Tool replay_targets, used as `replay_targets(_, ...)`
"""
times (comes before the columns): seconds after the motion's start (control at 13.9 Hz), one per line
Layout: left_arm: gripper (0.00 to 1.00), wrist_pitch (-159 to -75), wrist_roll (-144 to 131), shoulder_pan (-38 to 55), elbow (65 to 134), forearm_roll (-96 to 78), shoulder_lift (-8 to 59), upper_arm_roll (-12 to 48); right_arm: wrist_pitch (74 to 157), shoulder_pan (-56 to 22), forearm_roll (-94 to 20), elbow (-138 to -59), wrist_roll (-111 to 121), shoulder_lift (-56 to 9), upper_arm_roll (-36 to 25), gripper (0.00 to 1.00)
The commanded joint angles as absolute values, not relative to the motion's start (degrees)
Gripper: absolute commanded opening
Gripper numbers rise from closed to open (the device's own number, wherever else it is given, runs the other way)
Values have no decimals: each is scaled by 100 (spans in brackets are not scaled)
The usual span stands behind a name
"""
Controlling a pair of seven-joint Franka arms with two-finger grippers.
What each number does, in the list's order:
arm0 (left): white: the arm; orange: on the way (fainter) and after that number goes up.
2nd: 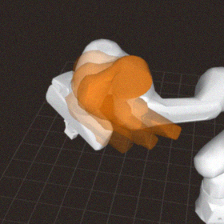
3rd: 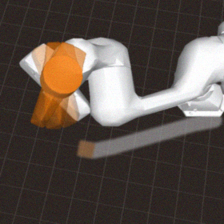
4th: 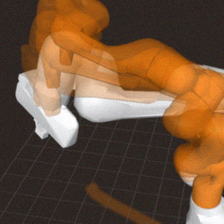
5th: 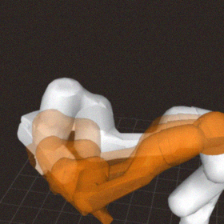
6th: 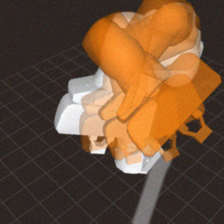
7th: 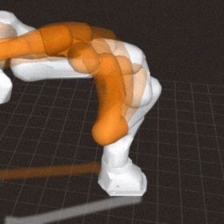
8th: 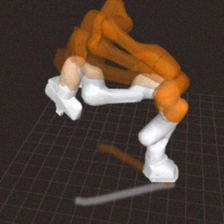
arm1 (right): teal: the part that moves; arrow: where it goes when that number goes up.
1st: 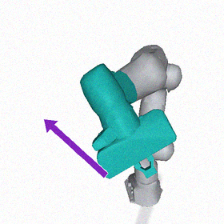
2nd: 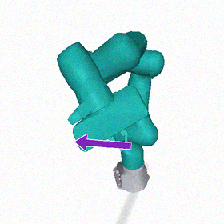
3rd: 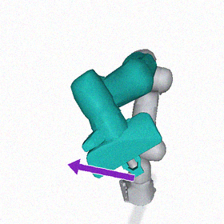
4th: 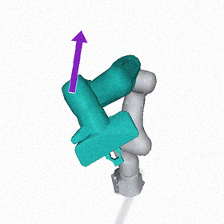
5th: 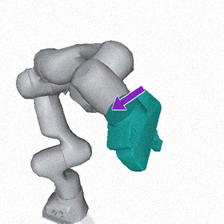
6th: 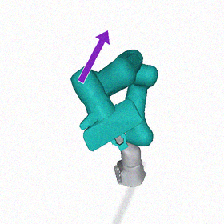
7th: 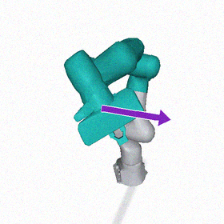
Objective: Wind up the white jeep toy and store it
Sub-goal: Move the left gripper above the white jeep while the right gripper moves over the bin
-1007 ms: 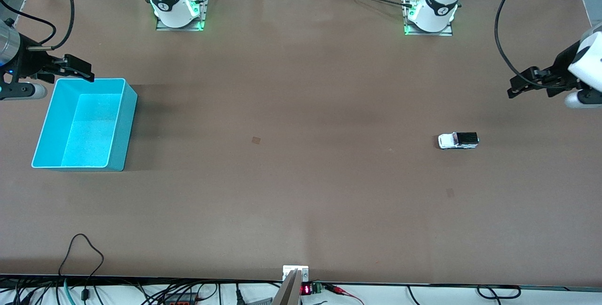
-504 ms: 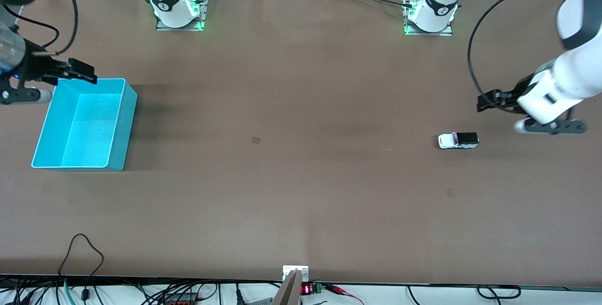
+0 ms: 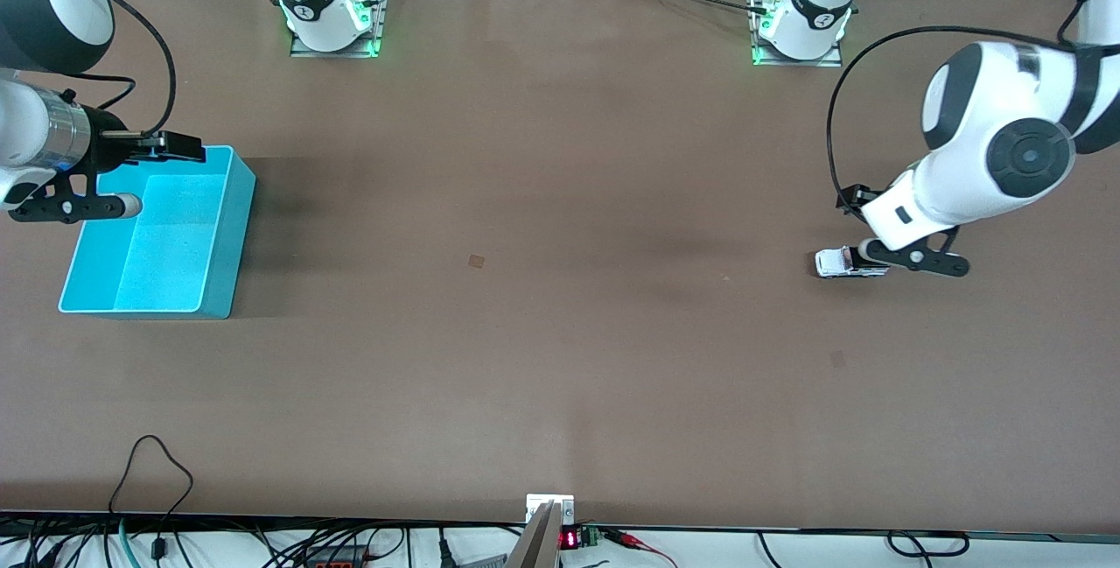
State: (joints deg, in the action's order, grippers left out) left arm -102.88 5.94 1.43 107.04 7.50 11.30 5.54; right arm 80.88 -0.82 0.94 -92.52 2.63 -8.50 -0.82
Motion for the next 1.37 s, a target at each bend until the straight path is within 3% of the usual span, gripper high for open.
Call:
replay_targets(0.0,100,-10791,1254,62,11301,914,976,563,7937,-88,88,-9272,211,-826,-62,100)
replay_targets(0.5,100,-11680,4891,-104,11461,1573,1309,562,8120,-114,79,-10009,229,-485,-62,100)
replay_targets(0.94,100,-11750,6210,-158,11523,1565,1537,563,10033,-141,79,-12476,229,1148,-62,100)
replay_targets(1.29,100,-12972,8400,-544,11522,1547,2153,571,10687,-141,79,-12735,272,1354,-53,100)
